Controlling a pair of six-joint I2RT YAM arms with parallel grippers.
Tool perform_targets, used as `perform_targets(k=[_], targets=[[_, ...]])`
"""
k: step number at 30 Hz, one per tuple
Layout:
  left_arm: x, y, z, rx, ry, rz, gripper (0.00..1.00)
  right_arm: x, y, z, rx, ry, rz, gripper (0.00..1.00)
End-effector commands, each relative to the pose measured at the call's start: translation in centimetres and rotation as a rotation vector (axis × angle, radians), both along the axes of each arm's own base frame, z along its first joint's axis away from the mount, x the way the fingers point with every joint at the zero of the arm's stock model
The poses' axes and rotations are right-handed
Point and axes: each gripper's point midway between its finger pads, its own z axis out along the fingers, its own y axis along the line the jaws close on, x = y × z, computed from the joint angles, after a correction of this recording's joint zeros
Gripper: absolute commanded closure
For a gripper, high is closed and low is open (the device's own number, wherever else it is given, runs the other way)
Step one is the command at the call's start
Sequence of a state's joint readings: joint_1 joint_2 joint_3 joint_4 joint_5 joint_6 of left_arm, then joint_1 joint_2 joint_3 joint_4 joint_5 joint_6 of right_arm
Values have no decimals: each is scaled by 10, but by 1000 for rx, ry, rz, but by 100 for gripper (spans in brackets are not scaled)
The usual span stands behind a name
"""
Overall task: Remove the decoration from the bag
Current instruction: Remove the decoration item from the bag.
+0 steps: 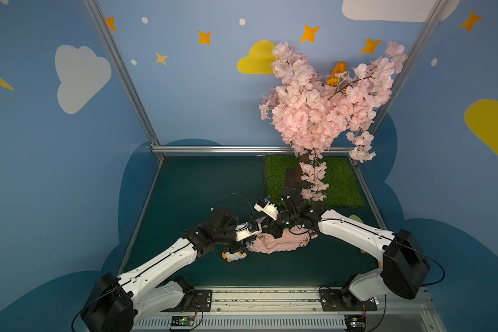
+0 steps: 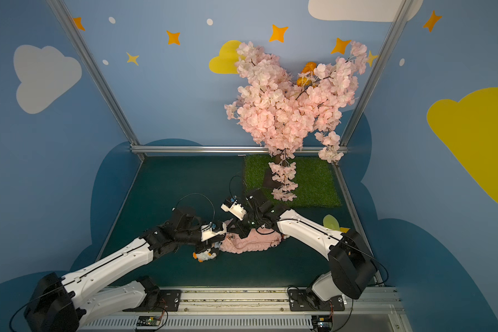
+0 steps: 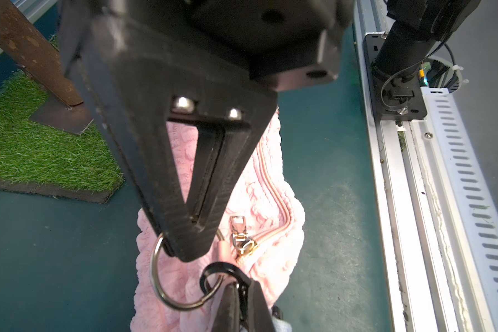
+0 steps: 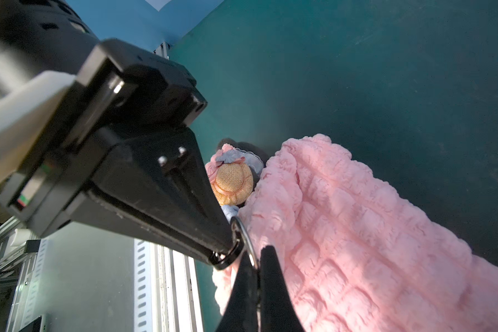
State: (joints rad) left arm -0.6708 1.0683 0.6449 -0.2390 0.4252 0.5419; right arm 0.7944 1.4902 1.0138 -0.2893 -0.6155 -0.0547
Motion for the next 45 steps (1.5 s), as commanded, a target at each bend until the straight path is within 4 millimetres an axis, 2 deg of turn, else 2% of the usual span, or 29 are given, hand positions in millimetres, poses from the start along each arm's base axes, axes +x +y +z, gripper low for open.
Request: perform_targets(k=[1,5,12,19,23,28,32,36,40,45], targets=[[1,-11,33,-78,-53,-37,98,5,-2,-14,-39,-6,-6,100],[2,-11,36,-78,-57,-34,98,8,-1,-17,-38,-6,-23,100],[4,-14,53,-103,-110,-40,98,11,4,-28,-59,25,-34,100],[8,-12,51,-71,-161,-42,98,12,6,-26,-83,46,-34,100],[2,-13,49,-78,-141,-56,98,17,9,-22,-85,55,-54,100],[1,-14,44,-49,-169,-84,98,11,19,-12,-74,34,-19,100],[6,-17,51,-44,-206,-89,98,-1,20,-18,-115,36,40,100],[5,-18,52,-41,-217,-95,98,-1,21,-24,-146,45,43,100],[6,-18,54,-29,-263,-103,98,-6,27,-20,-129,47,66,100],[6,-17,50,-21,-263,-96,98,1,25,-23,-132,58,26,100]])
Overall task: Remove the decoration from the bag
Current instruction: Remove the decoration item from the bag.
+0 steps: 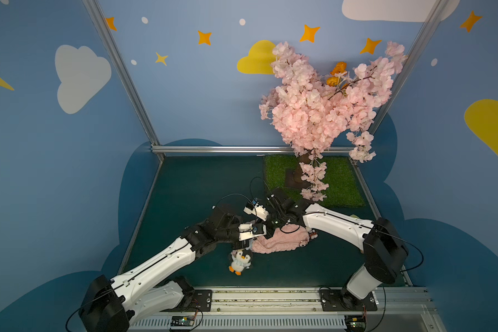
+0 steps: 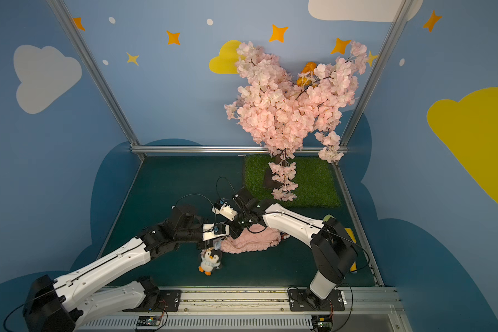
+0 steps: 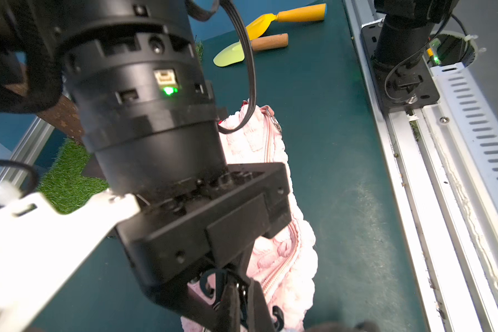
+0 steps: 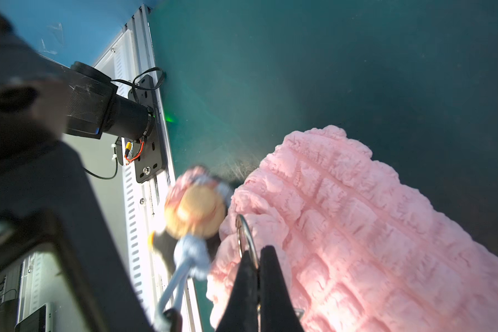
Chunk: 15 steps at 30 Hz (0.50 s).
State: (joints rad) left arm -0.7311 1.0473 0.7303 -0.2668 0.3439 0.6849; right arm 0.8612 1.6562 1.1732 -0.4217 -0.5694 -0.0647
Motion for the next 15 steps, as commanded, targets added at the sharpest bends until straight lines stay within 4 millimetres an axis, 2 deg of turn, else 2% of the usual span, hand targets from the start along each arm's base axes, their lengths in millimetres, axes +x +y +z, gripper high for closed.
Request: perform_targets(k=[1,4,11,15], targets=[[1,-4,15,-43,-49,-17,98,8,-3,0,-9,-4,-36,100],[0,5,7,-8,-2,19,98,25,-10,2,-23,-29,-118,100],[4,44,10,-29,74,200,98,62,-27,7,-89,-102,-305,100],[10,66,-2,-24,117,308,98,68,-23,13,-66,-107,-322,100]])
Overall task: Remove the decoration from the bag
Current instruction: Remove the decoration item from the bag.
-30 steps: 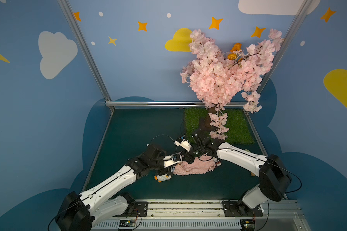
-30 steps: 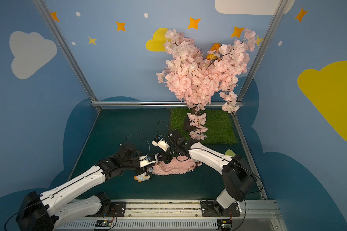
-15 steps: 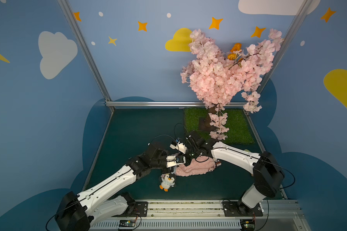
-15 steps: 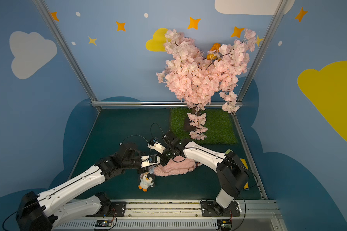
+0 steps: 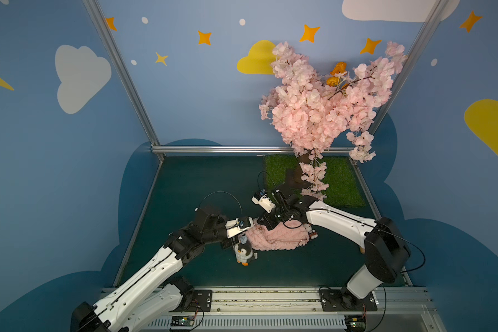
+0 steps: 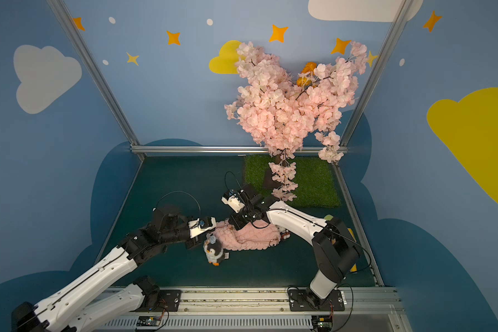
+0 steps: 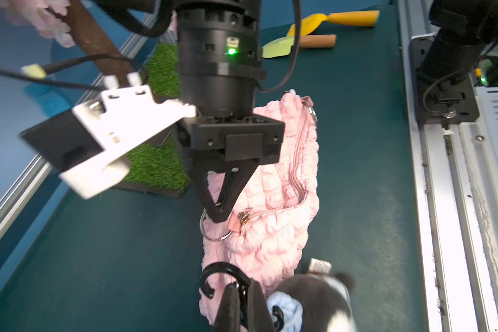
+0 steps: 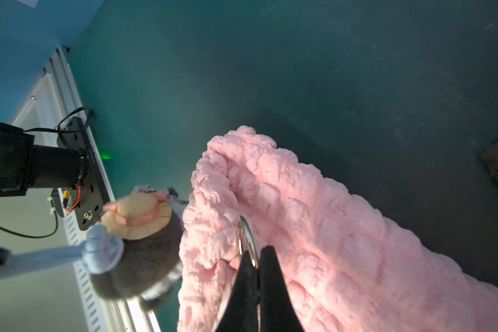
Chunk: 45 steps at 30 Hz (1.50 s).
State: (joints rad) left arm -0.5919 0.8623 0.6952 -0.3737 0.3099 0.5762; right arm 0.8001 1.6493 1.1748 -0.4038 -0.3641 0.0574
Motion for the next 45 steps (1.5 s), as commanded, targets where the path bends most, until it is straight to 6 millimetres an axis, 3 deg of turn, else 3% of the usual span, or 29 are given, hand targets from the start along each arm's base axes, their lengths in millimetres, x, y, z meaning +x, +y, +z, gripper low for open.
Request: perform_targets(k=[1,6,10,17,22,29,33,37,39,45], targets=[[4,22,-22,14,93,121,98,14,4,26,48,-59,-53,100],[42,48,-25,-34,128,308,98,19,21,54,138,-99,-23,100],[71,62,-42,22,160,418,98,12,33,47,147,-72,32,100],[121,75,-50,24,250,527,98,8,51,44,173,-78,71,100],[144,93,-51,28,259,589,98,-16,50,23,174,-48,127,100],[156,126,-68,75,316,666,98,-36,44,4,114,-15,166,100],[161,132,-76,119,326,664,98,-44,44,-8,79,8,179,100],[164,111,-71,29,388,599,98,-40,41,-17,30,-1,171,100],[157,103,-69,17,442,580,97,-33,38,-18,2,-21,146,94],[131,101,-65,-40,609,738,89,-34,30,-33,-56,-12,139,84]])
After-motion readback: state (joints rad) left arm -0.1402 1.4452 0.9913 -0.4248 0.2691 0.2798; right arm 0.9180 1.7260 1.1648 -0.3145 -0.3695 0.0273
